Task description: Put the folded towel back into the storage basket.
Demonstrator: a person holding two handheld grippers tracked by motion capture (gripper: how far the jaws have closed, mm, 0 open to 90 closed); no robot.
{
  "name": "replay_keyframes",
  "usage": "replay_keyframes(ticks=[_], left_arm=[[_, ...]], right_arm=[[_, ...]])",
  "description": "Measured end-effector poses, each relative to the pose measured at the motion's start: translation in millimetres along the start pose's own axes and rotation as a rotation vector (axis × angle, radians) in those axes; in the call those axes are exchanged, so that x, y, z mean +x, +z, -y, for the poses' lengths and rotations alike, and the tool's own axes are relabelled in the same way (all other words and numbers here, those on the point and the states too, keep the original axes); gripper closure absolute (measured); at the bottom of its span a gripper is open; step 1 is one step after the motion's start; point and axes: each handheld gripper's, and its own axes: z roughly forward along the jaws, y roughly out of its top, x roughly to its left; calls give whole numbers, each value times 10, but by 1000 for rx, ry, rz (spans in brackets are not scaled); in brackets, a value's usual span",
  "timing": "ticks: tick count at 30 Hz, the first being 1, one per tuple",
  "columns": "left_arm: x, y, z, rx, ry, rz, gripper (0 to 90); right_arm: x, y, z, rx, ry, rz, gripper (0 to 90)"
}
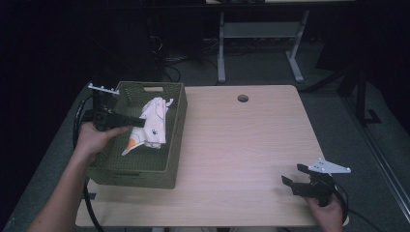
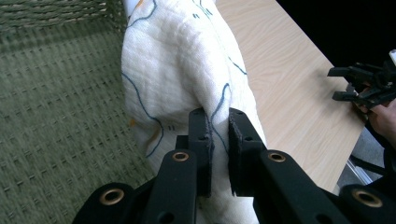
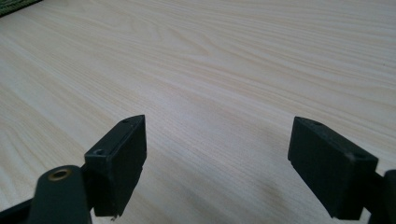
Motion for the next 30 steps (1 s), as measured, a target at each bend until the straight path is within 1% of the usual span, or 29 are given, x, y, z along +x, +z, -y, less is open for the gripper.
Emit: replay_keyframes(ticks=[3,8,9,12,13,15,19,25,27,30], left_arm=[[52,-10,25,-1,-7,0,821],[120,-9,44,13,-4,-8,820],[128,-6,45,12,-8,-4,820],[155,6,53,23,6,-4,820],[165,14,62,28,3,-2,820],[181,27,69,42,15,-12,820],[233,28,78,43,12,-11,819],[333,76,116,71,16,-30,814],[367,95,130,82,26,-31,814],[412,136,145,95,35,-49,814]], right_arm=[[-5,7,-4,1,1,0,191],[-7,25,-7,7,2,1,190],[-7,26,-7,8,1,1,190],[-2,25,-9,7,2,3,190],[0,25,-9,8,2,3,190],[2,24,-9,8,1,4,190],[2,24,-7,10,1,4,190],[-1,29,-8,11,0,3,190],[-3,33,-8,12,0,3,190],[-3,43,-8,18,-1,4,190]])
